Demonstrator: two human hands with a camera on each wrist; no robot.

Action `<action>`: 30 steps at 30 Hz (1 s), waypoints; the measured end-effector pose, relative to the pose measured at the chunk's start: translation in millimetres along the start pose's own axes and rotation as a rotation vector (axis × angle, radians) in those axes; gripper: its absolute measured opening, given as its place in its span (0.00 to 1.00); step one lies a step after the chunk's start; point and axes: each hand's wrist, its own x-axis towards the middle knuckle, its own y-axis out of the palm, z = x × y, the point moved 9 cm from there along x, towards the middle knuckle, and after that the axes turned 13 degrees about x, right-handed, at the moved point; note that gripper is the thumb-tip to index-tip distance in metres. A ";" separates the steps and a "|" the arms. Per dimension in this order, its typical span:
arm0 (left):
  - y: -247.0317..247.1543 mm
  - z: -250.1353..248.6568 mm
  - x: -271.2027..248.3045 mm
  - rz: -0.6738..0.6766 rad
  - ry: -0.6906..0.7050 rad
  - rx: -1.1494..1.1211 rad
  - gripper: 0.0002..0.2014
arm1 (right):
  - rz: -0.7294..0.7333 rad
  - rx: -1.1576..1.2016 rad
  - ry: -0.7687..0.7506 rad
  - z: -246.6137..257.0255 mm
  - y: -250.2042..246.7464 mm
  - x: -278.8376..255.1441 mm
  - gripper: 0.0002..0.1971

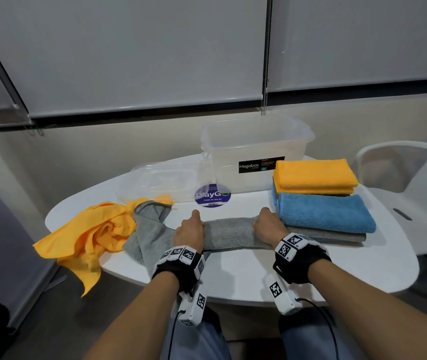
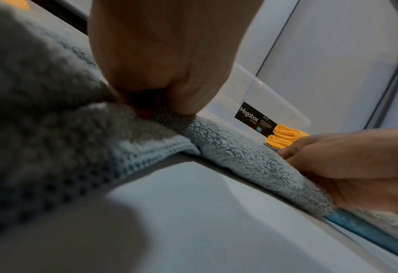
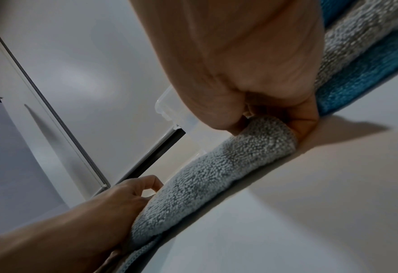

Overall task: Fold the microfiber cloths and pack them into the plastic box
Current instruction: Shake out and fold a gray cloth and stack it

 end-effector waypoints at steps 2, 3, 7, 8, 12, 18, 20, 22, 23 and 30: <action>0.8 -0.9 1.0 0.004 0.004 0.013 0.10 | -0.013 0.009 0.007 -0.5 -1.1 -1.3 0.13; 0.7 -0.9 1.7 0.011 0.000 0.014 0.10 | -0.021 0.017 0.010 -0.1 -2.3 -2.0 0.13; -0.4 -1.1 5.6 0.043 -0.030 0.001 0.09 | -0.047 0.038 0.027 1.0 -5.7 -3.2 0.17; -0.9 -0.3 6.0 0.048 -0.044 -0.005 0.09 | -0.046 0.030 0.029 1.9 -6.1 -4.7 0.17; -0.5 6.2 4.5 0.076 -0.107 -0.057 0.13 | 0.002 -0.002 0.028 0.1 -1.0 -9.2 0.15; 7.5 5.6 0.7 0.204 -0.067 -0.069 0.25 | 0.032 -0.092 0.024 3.5 -1.2 -20.2 0.17; 2.9 7.1 -0.5 0.238 -0.095 -0.169 0.26 | 0.032 -0.123 0.011 7.2 -2.1 -25.2 0.17; -3.5 8.2 -1.8 0.276 -0.115 -0.267 0.27 | 0.028 -0.125 0.004 12.9 -5.4 -31.8 0.17; -8.9 9.4 -1.2 0.278 -0.114 -0.321 0.28 | 0.036 -0.090 0.015 14.1 -7.3 -34.3 0.17; -67.4 18.7 20.4 0.044 -0.094 -0.738 0.27 | 0.013 0.365 -0.101 41.8 -51.4 -44.5 0.06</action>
